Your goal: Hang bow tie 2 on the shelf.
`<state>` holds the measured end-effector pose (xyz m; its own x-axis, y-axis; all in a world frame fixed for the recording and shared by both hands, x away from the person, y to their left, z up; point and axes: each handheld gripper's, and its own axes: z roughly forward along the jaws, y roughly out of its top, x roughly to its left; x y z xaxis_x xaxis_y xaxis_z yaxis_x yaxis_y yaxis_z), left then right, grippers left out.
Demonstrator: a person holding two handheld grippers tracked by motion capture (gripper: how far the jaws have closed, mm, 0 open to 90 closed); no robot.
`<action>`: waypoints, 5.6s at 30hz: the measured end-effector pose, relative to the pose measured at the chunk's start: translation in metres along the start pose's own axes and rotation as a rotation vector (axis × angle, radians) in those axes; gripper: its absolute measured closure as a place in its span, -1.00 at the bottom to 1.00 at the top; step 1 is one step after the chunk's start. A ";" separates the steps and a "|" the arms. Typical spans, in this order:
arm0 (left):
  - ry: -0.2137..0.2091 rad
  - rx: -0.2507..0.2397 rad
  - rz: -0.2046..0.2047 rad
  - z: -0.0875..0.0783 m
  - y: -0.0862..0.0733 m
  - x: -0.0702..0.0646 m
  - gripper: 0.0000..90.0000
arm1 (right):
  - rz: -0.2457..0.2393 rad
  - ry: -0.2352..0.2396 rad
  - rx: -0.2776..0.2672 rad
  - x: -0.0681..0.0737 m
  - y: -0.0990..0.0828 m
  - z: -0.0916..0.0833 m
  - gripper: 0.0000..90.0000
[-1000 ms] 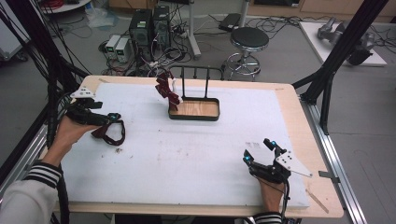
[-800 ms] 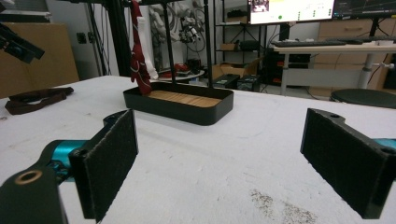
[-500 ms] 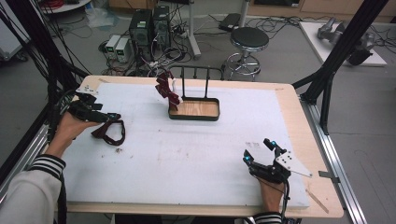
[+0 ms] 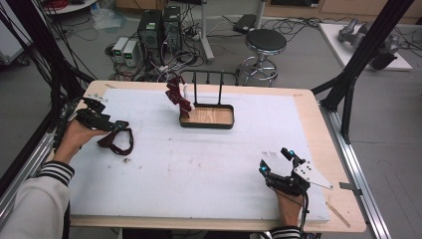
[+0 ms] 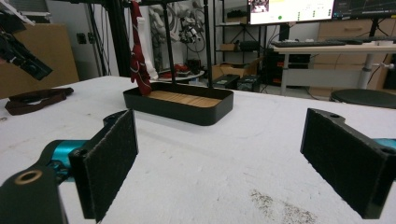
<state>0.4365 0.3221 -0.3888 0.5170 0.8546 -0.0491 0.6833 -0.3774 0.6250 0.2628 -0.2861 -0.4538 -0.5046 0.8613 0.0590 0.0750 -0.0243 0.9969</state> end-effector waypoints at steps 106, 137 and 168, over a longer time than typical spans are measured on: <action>-0.068 -0.285 -0.021 -0.027 0.002 -0.019 0.68 | -0.001 -0.004 0.001 0.000 0.000 0.000 -0.77; -0.163 -0.454 0.103 -0.046 0.053 -0.095 0.68 | 0.003 -0.002 0.000 0.000 0.000 0.000 -0.77; -0.204 -0.542 0.156 -0.040 0.095 -0.157 0.68 | 0.009 -0.004 -0.001 0.000 0.000 0.000 -0.77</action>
<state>0.3997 0.1663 -0.2907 0.7152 0.6978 -0.0395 0.2585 -0.2115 0.9426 0.2627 -0.2864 -0.4538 -0.5006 0.8630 0.0676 0.0787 -0.0324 0.9964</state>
